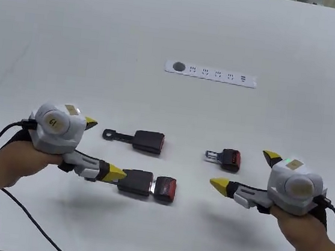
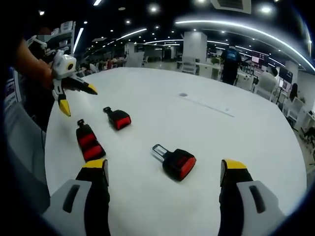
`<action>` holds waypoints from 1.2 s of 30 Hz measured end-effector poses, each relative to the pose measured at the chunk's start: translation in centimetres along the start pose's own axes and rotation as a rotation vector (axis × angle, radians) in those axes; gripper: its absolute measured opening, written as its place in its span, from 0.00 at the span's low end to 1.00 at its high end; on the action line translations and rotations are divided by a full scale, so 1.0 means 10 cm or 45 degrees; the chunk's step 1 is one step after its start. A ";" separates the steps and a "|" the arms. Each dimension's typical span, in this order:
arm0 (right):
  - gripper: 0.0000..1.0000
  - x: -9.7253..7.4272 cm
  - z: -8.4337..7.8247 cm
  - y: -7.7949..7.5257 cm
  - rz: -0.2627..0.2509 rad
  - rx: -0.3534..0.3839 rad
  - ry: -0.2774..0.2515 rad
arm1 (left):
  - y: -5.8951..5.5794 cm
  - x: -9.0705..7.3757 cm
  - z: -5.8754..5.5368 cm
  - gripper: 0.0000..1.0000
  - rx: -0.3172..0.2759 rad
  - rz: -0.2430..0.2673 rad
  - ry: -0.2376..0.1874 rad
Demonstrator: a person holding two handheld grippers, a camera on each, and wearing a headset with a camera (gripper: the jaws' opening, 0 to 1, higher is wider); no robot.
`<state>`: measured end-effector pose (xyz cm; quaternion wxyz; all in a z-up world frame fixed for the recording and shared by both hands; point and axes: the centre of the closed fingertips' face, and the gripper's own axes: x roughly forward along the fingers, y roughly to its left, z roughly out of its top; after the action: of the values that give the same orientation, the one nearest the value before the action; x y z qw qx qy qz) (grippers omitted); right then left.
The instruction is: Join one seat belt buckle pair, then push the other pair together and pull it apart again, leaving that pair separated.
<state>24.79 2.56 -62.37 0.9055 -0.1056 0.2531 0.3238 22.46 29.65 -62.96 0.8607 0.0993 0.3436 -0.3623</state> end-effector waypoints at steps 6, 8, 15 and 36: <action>0.97 -0.12 -0.07 0.08 -0.006 0.017 -0.005 | -0.11 -0.12 -0.02 1.00 -0.008 0.016 -0.070; 0.97 -0.15 -0.09 0.09 -0.015 0.025 -0.007 | -0.13 -0.16 -0.05 1.00 -0.029 0.014 -0.077; 0.98 -0.28 -0.12 0.31 0.006 0.023 -0.018 | -0.24 -0.29 -0.12 1.00 -0.024 0.024 -0.095; 1.00 -0.72 -0.22 0.52 -0.008 0.013 -0.054 | -0.60 -0.73 -0.29 1.00 -0.090 0.003 -0.177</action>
<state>15.88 1.91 -60.65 0.9122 -0.0950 0.2351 0.3218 13.16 30.67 -59.78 0.8858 0.0438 0.2955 -0.3551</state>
